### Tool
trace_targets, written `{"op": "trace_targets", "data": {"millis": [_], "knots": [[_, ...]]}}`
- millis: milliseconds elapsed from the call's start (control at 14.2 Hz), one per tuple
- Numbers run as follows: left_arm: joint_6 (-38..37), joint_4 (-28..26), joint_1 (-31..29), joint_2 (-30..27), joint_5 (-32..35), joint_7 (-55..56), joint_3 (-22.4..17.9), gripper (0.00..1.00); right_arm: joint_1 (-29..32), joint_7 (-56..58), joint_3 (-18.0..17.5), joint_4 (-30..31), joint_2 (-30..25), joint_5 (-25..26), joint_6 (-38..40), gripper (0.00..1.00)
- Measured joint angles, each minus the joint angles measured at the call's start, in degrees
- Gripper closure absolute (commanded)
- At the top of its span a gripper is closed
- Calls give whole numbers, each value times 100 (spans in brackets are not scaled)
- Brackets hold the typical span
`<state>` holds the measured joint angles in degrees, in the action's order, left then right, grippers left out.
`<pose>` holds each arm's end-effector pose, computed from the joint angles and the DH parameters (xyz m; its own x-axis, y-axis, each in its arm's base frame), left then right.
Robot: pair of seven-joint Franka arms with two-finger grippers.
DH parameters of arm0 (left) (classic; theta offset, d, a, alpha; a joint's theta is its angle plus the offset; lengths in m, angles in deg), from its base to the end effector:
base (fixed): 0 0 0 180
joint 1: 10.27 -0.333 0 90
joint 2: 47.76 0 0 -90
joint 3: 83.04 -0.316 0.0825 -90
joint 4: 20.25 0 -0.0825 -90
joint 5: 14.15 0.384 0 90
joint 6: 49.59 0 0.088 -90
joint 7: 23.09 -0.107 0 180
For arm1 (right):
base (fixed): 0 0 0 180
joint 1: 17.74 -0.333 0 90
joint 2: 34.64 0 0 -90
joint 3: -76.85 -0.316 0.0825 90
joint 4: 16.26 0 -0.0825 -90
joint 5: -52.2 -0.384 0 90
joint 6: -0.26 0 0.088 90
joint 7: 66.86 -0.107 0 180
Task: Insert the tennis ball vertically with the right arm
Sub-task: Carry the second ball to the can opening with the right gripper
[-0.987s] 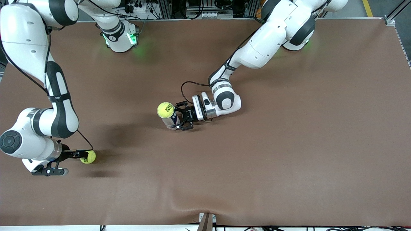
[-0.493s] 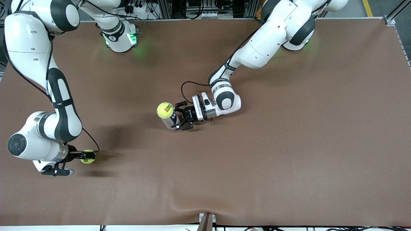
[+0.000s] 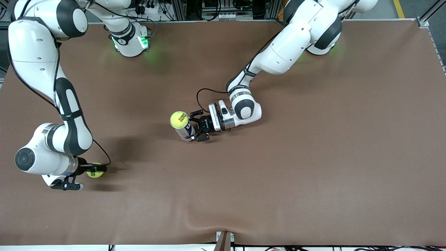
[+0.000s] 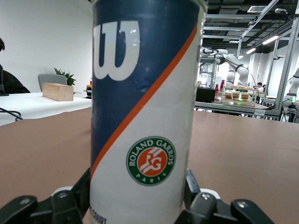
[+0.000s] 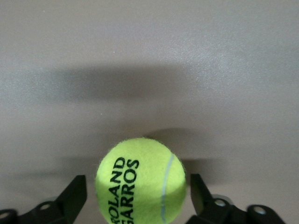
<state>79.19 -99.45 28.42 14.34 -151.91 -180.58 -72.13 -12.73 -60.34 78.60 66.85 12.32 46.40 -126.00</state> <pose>0.4801 -0.5475 0.0795 0.0986 -0.0090 0.9951 -0.9667 -0.2380 0.0936 0.7109 -0.0770 0.1920 0.9966 -0.0558 -0.0605 -0.0596 -0.9963 -0.0624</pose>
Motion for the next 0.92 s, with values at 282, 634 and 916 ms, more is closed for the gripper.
{"op": "trace_targets", "data": {"millis": [282, 634, 916], "knots": [[0, 0, 0, 0, 0, 0, 0, 22, 0, 0, -1, -22, -4, -3, -2, 46], [0, 0, 0, 0, 0, 0, 0, 22, -138, -435, -64, -197, -101, -5, 246, 46], [-1, 0, 0, 2, 0, 0, 0, 22, -686, -1573, -92, -336, -663, -9, 1102, 45]]}}
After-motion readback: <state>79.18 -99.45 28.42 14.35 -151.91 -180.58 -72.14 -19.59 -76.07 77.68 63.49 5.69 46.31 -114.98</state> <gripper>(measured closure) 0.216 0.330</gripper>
